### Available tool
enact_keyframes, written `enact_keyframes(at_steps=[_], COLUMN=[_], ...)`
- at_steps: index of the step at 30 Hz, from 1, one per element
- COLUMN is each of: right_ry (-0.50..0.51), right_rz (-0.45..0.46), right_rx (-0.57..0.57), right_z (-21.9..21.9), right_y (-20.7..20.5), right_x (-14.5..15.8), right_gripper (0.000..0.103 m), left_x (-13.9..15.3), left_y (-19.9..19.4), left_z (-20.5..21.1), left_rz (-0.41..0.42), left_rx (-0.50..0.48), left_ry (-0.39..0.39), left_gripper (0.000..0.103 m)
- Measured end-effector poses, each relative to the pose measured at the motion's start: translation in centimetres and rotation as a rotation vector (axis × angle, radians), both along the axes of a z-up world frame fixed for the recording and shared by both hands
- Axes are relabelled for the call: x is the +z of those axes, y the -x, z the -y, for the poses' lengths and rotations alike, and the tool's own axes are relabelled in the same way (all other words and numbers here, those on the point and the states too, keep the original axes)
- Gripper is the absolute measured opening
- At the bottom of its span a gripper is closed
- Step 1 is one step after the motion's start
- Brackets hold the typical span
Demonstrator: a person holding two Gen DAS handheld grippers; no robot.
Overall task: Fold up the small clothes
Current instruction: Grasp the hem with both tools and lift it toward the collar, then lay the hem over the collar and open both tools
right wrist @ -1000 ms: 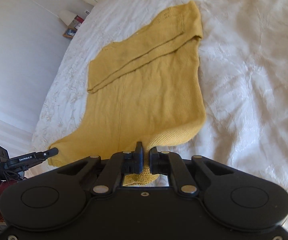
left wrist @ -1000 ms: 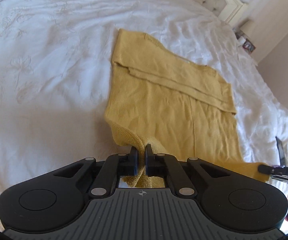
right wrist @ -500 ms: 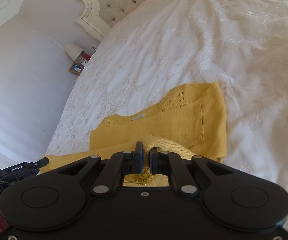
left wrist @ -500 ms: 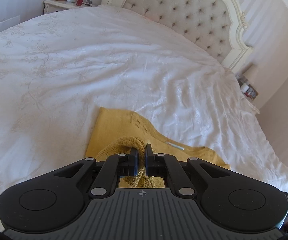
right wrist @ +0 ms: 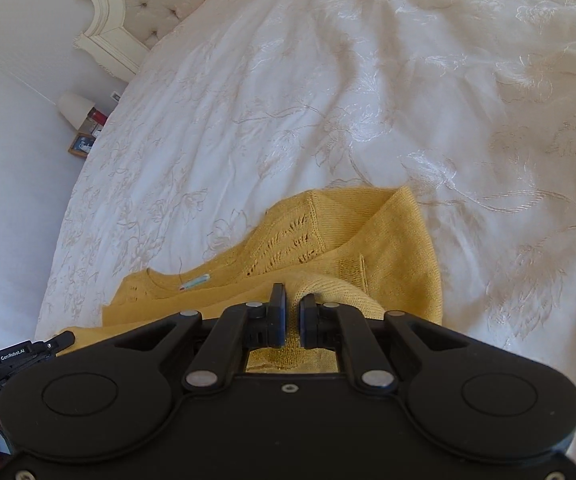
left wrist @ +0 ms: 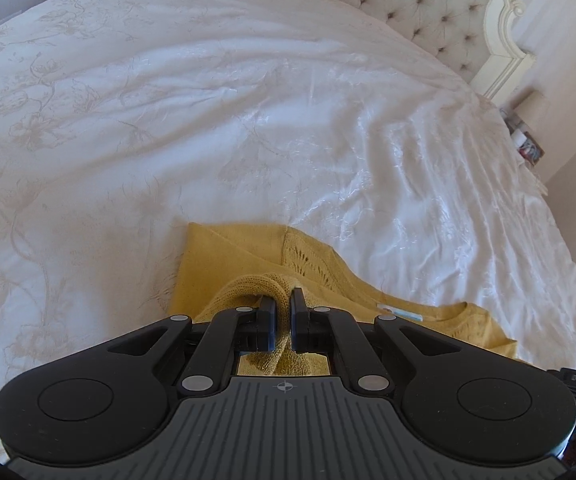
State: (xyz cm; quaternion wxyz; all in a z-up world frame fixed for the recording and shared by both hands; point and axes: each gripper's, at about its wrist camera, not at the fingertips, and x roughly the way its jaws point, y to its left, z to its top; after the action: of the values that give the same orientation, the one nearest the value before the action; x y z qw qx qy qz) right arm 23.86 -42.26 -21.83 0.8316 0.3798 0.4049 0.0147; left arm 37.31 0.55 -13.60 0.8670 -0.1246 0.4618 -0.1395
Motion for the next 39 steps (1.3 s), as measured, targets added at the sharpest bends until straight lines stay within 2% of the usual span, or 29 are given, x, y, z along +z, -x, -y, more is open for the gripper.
enact_keyframes(at_steps=[2, 6, 8, 9, 10, 11, 16, 18, 23, 26, 31, 36, 39], right_ry=[-0.003, -0.012, -0.007, -0.005, -0.001, 0.001, 0.039, 0.081, 0.198, 0.256, 0.314, 0.409, 0.471], right_rz=[-0.015, -0.046, -0.054, -0.051, -0.046, -0.042, -0.042, -0.019, 0.037, 0.04, 0.003, -0.021, -0.013], right_rx=[-0.006, -0.018, -0.024, -0.029, -0.039, -0.048, -0.109, -0.098, 0.02, 0.098, 0.209, 0.269, 0.295], right_z=[0.0, 0.3, 0.5, 0.6, 0.7, 0.9, 1.9, 1.7, -1.1, -3.6, -7.6, -9.6, -9.7], right_y=[-0.5, -1.7, -2.2, -2.4, -2.6, -2.7, -3.5, -3.2, -1.4, 0.0, 1.5, 0.7, -0.9], right_x=[-0.3, -1.2, -1.5, -1.6, -1.6, -1.6, -1.4, -0.5, 2.0, 2.4, 1.0, -0.6, -1.2], right_gripper=[0.02, 0.024, 0.034, 0.047, 0.056, 0.058, 0.059, 0.059, 0.059, 0.059, 0.059, 0.059, 0.06], left_x=[-0.8, -2.1, -2.7, -2.8, -2.9, -2.9, -1.9, -0.8, 0.5, -0.2, -2.7, -4.7, -5.4], left_y=[-0.9, -2.5, -3.3, -3.6, -4.0, -4.4, -5.3, -4.6, -0.5, 2.5, 5.3, 4.6, 2.7], left_z=[0.0, -0.3, -0.6, -0.7, -0.8, -0.9, -1.6, -1.3, 0.8, 2.1, 3.8, 5.7, 6.4], left_rz=[-0.032, -0.068, -0.073, -0.066, -0.056, -0.046, 0.009, 0.056, 0.123, 0.111, 0.027, 0.0, 0.006], left_rx=[0.009, 0.025, 0.034, 0.039, 0.044, 0.049, 0.07, 0.029, -0.138, -0.206, -0.267, -0.319, -0.329], left_ry=[-0.005, -0.001, 0.006, 0.003, -0.002, -0.007, -0.057, -0.104, -0.193, -0.206, -0.2, -0.235, -0.25], left_gripper=[0.007, 0.009, 0.02, 0.026, 0.027, 0.027, 0.028, 0.028, 0.031, 0.032, 0.032, 0.032, 0.032])
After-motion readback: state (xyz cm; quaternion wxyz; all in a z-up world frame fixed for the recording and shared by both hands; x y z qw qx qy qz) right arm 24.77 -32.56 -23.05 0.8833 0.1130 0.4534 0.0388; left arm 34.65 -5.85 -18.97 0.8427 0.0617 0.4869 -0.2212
